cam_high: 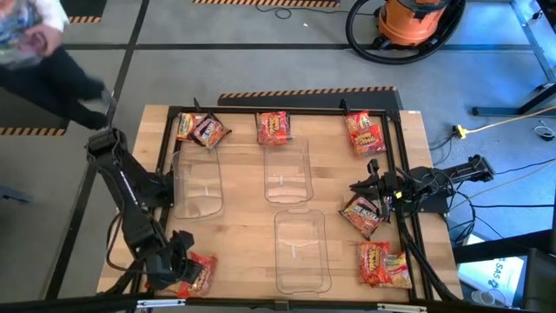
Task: Sort Maruchan noodles
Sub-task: Put the orange noodle pack into the top left transparent bin
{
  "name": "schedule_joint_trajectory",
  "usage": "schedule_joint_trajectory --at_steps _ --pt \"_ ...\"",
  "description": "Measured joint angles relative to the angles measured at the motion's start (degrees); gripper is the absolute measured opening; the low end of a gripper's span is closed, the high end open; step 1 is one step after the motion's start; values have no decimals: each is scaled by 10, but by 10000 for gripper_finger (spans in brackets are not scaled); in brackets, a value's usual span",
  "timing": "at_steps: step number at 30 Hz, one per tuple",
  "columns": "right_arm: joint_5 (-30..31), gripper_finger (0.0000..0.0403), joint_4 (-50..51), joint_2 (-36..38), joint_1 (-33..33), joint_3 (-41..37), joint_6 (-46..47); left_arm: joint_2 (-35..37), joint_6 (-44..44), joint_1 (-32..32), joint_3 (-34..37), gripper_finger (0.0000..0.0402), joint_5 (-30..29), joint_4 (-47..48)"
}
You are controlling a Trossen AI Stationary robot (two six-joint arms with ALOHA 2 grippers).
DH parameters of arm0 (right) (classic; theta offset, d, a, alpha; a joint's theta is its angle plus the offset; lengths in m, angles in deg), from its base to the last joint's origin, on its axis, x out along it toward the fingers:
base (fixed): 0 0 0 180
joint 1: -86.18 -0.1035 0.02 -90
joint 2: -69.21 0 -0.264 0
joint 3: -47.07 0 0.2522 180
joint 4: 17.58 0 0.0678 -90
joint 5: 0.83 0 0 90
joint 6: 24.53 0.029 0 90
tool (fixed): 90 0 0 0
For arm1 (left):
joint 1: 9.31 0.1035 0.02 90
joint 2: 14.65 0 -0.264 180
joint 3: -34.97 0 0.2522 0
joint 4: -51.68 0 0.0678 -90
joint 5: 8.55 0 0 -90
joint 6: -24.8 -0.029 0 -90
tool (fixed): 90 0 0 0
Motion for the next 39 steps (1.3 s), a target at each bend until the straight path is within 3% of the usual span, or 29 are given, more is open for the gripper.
schedule_joint_trajectory --at_steps 19,24,32,39 --pt "11 14 -1 0 0 0 -1 -113 -29 1 0 193 -20 -86" --pt "11 14 -1 0 0 0 -1 -116 -68 24 0 138 -24 -101" --pt "11 14 -1 0 0 0 -1 -115 -208 87 -19 17 -16 -105" --pt "11 14 -1 0 0 0 -1 -110 -352 149 -107 6 -16 37"
